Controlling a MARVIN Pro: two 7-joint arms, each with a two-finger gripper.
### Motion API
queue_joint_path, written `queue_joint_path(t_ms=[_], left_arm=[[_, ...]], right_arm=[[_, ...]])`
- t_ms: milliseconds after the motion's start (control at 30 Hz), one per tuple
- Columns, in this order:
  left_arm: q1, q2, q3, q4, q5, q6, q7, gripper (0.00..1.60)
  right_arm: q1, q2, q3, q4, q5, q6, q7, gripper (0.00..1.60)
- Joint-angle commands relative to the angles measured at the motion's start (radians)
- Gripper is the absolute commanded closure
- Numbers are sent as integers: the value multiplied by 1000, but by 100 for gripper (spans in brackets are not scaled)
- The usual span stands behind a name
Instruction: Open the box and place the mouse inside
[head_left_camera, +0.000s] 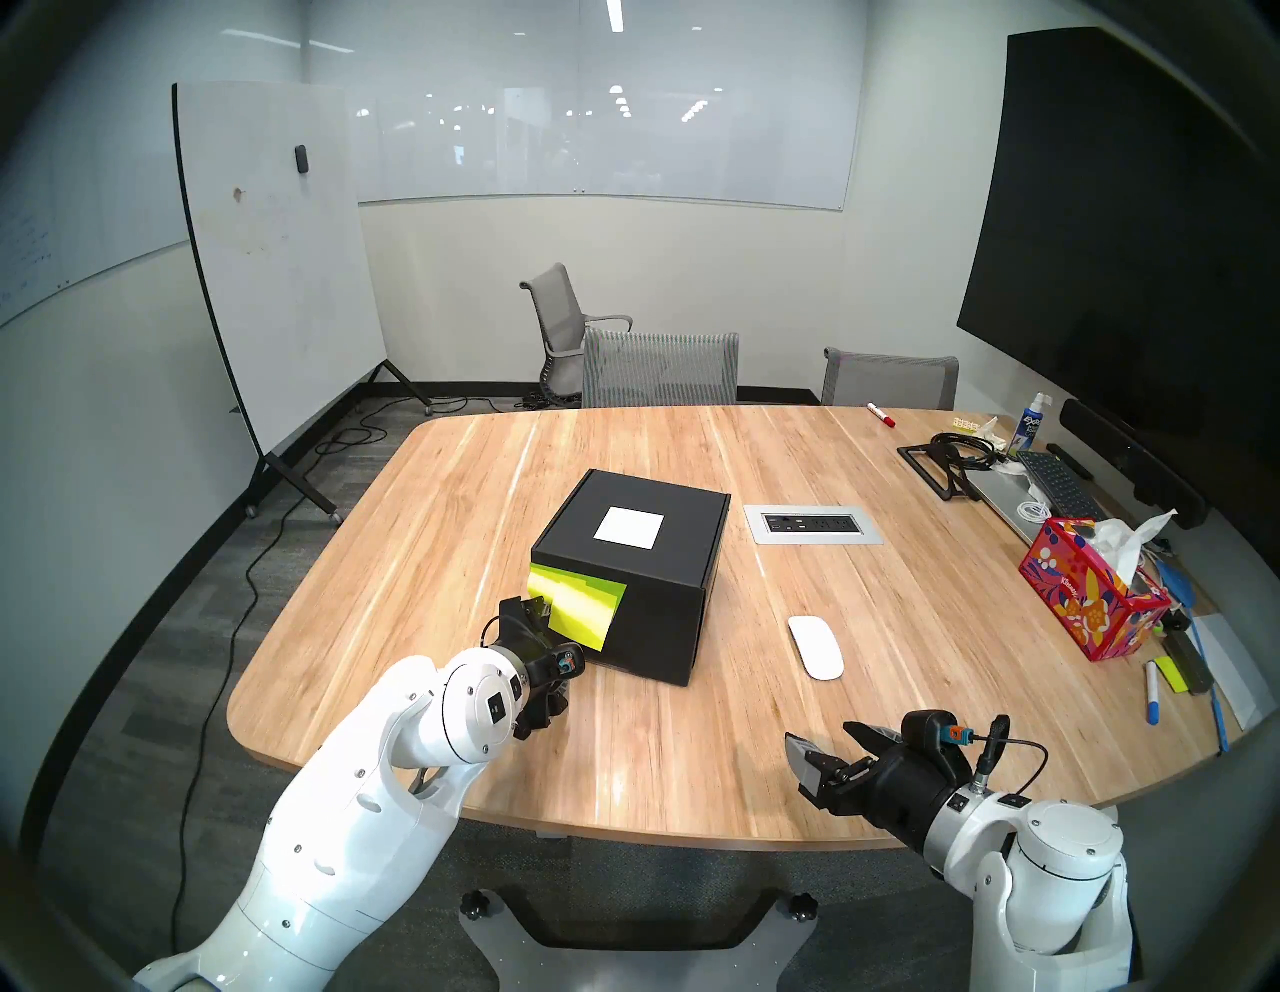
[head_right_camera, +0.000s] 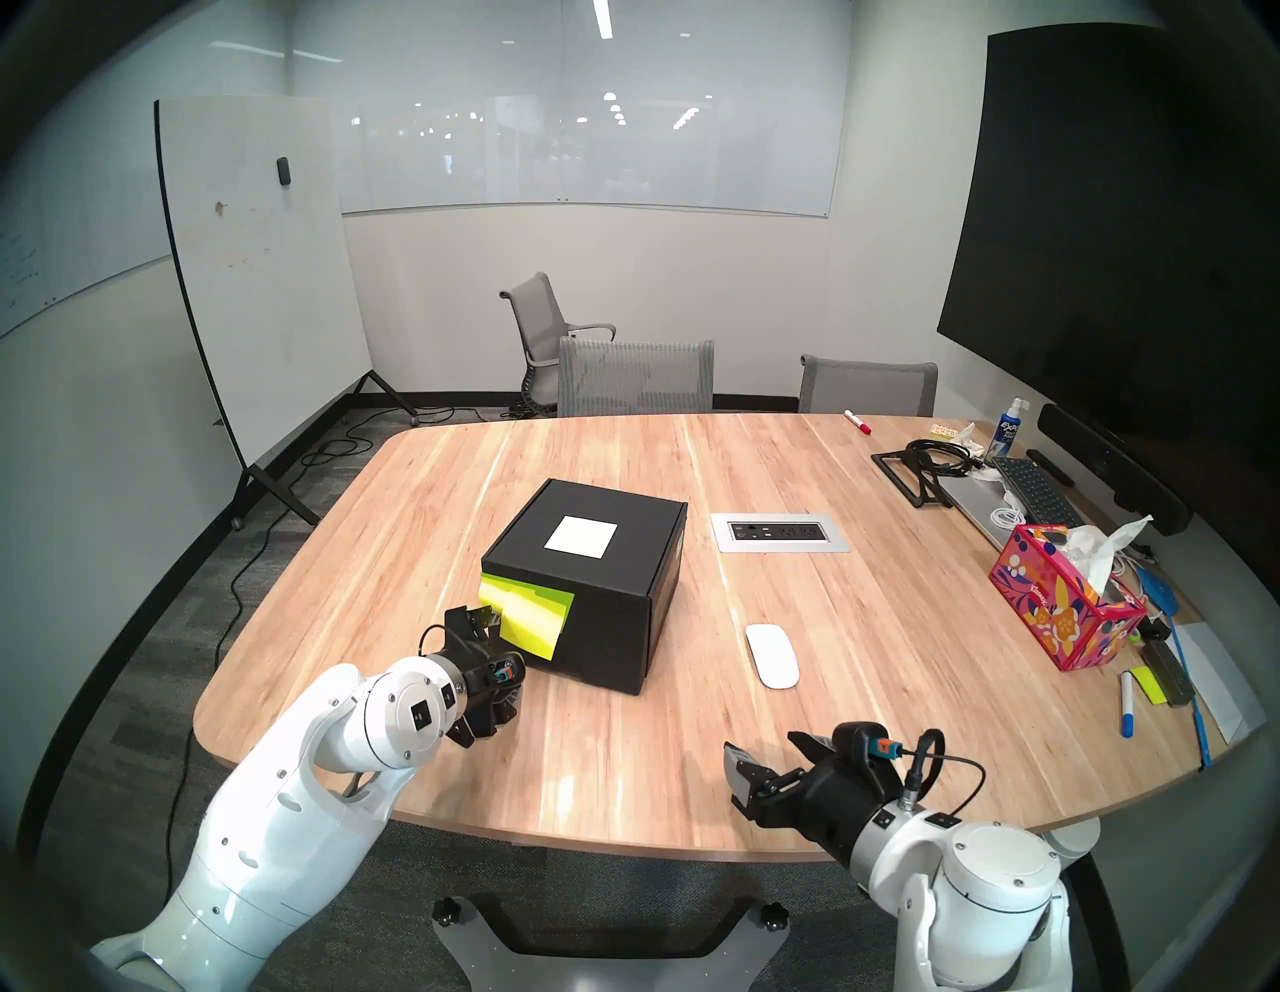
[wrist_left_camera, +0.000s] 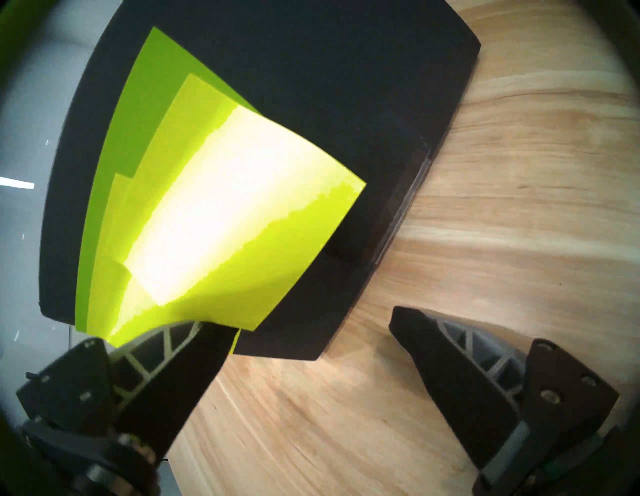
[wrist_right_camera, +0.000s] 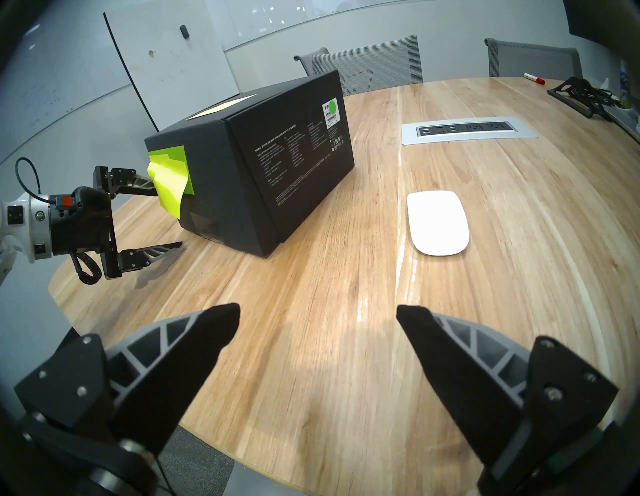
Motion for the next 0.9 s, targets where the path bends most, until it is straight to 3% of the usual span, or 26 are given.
queue_joint_path(t_ms=[0,567,733,867], left_arm=[[-62,-7,2,-7,22,17,-9,0],[-93,53,-74,40,-21,-57,-78,0],[-132,51,-70,79,-22,-29,-146,0],[-161,71,-84,95,-63,5,-249,0]], right_arm=[[4,2,1,-23,-1,-3,-1,0],[4,0,1,-23,-3,-3,1,0],[4,-1,2,-23,-3,-3,1,0],[5,-1,2,-22,-4,-3,2,0]])
